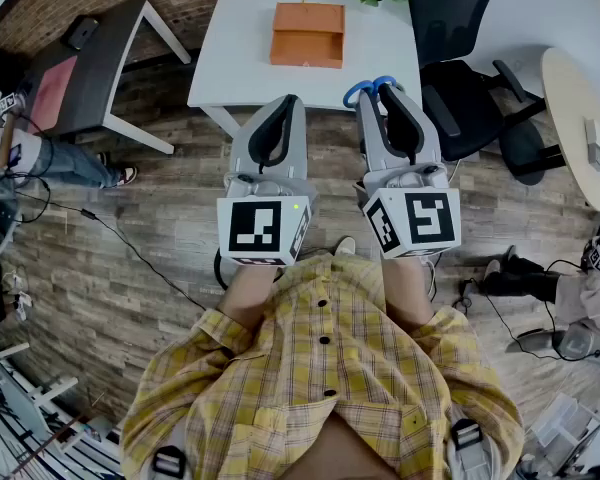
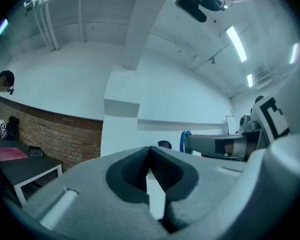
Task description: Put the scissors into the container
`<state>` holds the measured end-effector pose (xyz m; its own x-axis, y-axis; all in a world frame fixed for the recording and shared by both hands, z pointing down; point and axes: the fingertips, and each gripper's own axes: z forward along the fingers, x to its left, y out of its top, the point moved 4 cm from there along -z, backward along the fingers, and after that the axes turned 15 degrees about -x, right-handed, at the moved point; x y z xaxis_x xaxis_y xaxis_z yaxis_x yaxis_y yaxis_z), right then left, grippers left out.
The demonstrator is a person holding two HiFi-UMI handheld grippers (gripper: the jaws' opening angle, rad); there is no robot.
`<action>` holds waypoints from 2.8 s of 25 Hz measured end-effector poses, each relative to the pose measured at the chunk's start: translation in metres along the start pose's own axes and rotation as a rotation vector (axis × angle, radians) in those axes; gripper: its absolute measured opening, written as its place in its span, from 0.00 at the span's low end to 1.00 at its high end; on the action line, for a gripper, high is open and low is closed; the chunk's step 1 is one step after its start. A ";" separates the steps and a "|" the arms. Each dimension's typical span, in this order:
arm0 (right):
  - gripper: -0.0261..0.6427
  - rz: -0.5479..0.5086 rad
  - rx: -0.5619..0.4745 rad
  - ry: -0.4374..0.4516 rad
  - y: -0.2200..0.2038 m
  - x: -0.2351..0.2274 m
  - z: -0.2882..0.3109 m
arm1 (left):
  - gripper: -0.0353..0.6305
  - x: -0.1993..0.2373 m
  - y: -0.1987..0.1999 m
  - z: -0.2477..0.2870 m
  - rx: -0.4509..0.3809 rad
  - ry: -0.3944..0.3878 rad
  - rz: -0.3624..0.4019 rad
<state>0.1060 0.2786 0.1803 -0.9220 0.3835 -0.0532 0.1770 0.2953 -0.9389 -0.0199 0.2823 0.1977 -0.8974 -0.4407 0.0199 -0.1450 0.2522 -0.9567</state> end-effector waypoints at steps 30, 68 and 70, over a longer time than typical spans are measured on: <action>0.16 0.033 -0.001 0.093 -0.013 -0.065 0.001 | 0.06 -0.045 -0.031 0.036 0.023 0.092 0.076; 0.16 0.013 0.059 -0.010 -0.103 -0.059 0.199 | 0.06 0.126 -0.089 0.181 0.050 0.017 -0.011; 0.16 0.004 0.063 -0.022 -0.108 -0.056 0.210 | 0.06 0.138 -0.091 0.188 0.045 0.013 -0.031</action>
<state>0.0662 0.0411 0.2133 -0.9289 0.3648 -0.0638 0.1592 0.2376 -0.9582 -0.0520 0.0360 0.2332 -0.8982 -0.4363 0.0535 -0.1546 0.1996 -0.9676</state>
